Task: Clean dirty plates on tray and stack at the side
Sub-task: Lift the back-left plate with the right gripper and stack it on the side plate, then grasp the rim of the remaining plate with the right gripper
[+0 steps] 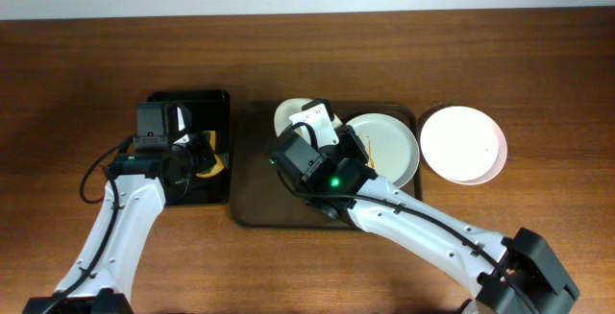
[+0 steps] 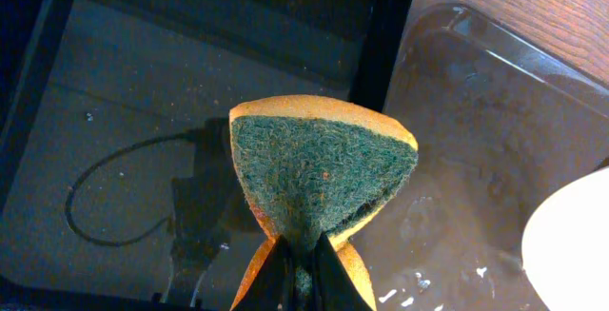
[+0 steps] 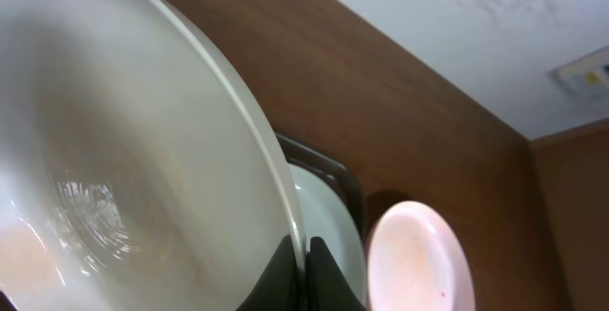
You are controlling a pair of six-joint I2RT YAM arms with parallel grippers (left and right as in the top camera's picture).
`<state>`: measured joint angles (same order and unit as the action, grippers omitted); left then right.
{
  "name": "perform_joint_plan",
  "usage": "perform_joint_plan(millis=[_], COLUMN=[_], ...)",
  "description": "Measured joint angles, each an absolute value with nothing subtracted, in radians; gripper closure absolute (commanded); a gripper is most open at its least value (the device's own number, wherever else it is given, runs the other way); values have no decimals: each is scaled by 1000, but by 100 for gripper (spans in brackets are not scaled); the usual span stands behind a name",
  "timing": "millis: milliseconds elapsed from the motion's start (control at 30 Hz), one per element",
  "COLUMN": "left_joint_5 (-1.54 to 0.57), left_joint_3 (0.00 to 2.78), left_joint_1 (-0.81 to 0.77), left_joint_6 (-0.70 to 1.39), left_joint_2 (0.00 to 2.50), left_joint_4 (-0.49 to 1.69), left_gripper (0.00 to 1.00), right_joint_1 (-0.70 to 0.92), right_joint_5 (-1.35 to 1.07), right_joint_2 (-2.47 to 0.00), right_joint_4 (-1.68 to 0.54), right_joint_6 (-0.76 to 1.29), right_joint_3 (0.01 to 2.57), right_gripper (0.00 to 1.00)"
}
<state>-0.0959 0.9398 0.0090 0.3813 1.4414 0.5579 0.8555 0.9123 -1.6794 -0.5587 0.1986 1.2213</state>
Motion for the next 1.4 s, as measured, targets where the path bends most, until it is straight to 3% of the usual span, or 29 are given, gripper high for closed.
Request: perform_joint_plan(millis=[200, 300, 600, 800, 833, 933, 967, 1167, 1400], left_joint_5=[-96, -96, -96, -96, -96, -96, -96, -96, -96], left_joint_3=[940, 940, 940, 940, 940, 940, 940, 940, 940], left_joint_1=[9, 9, 9, 9, 9, 9, 9, 9, 9], left_joint_6=[381, 381, 381, 381, 381, 381, 381, 381, 381], left_joint_2=[1441, 1441, 1441, 1441, 1441, 1441, 1441, 1441, 1441], left_joint_4=[559, 560, 561, 561, 561, 561, 561, 561, 561], left_gripper=[100, 100, 100, 100, 100, 100, 100, 100, 100], right_joint_1=[844, 749, 14, -240, -259, -291, -292, -212, -56], right_joint_5=[942, 861, 270, 181, 178, 165, 156, -160, -238], right_joint_2=[-1679, -1659, -1559, -1596, -1609, -1640, -1640, -1640, -1641], right_joint_4=[-549, -600, -832, -884, -884, -879, -878, -941, -958], right_joint_6=[232, 328, 548, 565, 566, 570, 564, 327, 315], right_joint_3=[1221, 1222, 1230, 1230, 1230, 1230, 1230, 1231, 1173], right_gripper=[96, 96, 96, 96, 95, 59, 57, 52, 53])
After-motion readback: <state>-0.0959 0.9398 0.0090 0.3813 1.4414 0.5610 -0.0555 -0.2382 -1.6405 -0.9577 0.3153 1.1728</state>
